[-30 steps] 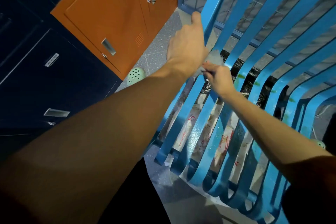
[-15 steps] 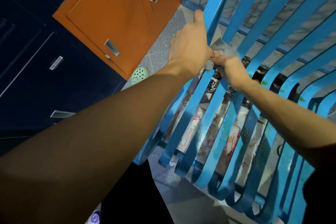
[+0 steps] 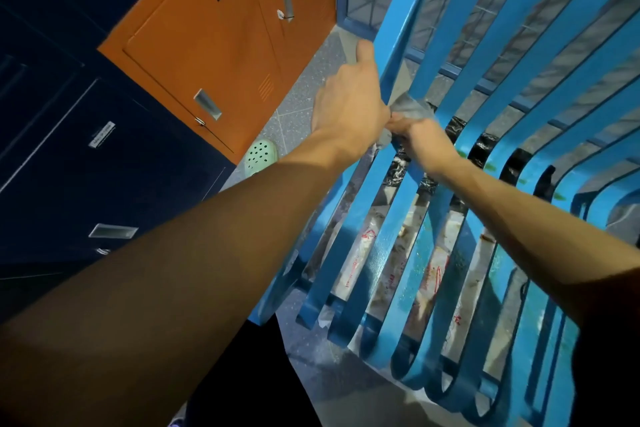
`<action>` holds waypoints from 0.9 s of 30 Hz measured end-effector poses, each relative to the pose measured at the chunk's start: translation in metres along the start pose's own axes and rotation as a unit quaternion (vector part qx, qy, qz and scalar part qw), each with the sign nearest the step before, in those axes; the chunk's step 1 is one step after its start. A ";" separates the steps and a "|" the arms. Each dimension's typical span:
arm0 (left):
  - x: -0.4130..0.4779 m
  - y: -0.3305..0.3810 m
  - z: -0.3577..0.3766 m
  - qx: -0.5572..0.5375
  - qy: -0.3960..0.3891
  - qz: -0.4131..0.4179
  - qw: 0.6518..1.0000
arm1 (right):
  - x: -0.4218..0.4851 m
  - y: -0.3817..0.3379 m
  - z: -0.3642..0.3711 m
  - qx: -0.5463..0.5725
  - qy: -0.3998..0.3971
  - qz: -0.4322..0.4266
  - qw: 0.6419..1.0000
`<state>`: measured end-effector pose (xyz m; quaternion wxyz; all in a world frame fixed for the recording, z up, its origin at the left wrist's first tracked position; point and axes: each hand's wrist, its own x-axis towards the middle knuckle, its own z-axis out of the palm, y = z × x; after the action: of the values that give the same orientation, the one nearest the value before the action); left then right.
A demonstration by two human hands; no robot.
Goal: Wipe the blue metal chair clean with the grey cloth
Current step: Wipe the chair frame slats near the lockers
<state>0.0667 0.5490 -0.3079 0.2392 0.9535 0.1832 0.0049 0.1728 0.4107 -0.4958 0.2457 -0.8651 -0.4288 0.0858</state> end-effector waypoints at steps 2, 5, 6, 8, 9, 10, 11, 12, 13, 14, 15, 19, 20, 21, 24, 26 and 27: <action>0.000 0.000 0.000 0.001 0.001 0.001 1.000 | 0.006 -0.005 -0.008 0.033 0.010 0.035 0.999; 0.001 -0.001 -0.001 0.002 0.008 0.000 1.000 | -0.013 -0.037 -0.001 0.084 0.043 0.125 0.988; 0.001 -0.001 -0.001 0.002 0.009 0.000 1.000 | -0.024 -0.046 0.005 0.082 0.060 0.124 0.987; 0.000 -0.001 0.000 0.004 0.007 0.000 1.000 | -0.048 -0.068 0.010 0.107 0.072 0.120 0.984; 0.000 -0.001 0.000 0.005 0.007 -0.001 1.000 | -0.059 -0.077 0.015 0.115 0.071 0.112 0.984; 0.001 -0.001 0.000 0.003 0.006 -0.001 1.000 | -0.072 -0.087 0.021 0.124 0.060 0.111 0.984; 0.001 -0.001 0.001 0.001 0.004 -0.001 1.000 | -0.087 -0.098 0.031 0.133 0.044 0.111 0.984; 0.002 -0.001 0.001 -0.001 0.004 -0.002 1.000 | -0.101 -0.109 0.040 0.157 0.031 0.099 0.982; 0.002 -0.001 0.002 -0.001 0.004 -0.002 1.000 | -0.115 -0.124 0.047 0.188 0.018 0.096 0.977; 0.003 -0.002 0.001 0.001 0.003 -0.003 1.000 | -0.127 -0.140 0.053 0.232 0.021 0.083 0.969; 0.003 -0.003 0.002 0.001 0.002 -0.003 1.000 | -0.138 -0.157 0.059 0.250 0.030 0.073 0.965; 0.004 -0.005 0.005 -0.018 0.002 0.003 1.000 | -0.180 -0.192 0.086 0.261 -0.002 0.040 0.965; 0.005 -0.006 0.006 -0.019 0.003 0.005 1.000 | -0.186 -0.187 0.091 0.257 -0.021 0.031 0.966; 0.005 -0.006 0.007 -0.018 0.004 0.006 1.000 | -0.186 -0.181 0.088 0.265 -0.036 0.028 0.963; 0.006 -0.007 0.008 -0.009 0.010 0.009 1.000 | -0.163 -0.165 0.058 0.255 -0.067 -0.032 0.964; 0.006 -0.007 0.008 -0.004 0.011 0.012 1.000 | -0.144 -0.149 0.034 0.248 -0.084 -0.039 0.964; 0.006 -0.006 0.008 -0.002 0.010 0.012 1.000 | -0.133 -0.137 0.026 0.227 -0.083 -0.030 0.970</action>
<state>0.0708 0.5527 -0.3186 0.2388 0.9551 0.1745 0.0174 -0.0147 0.3859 -0.4583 0.4018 -0.7630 -0.4428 0.2456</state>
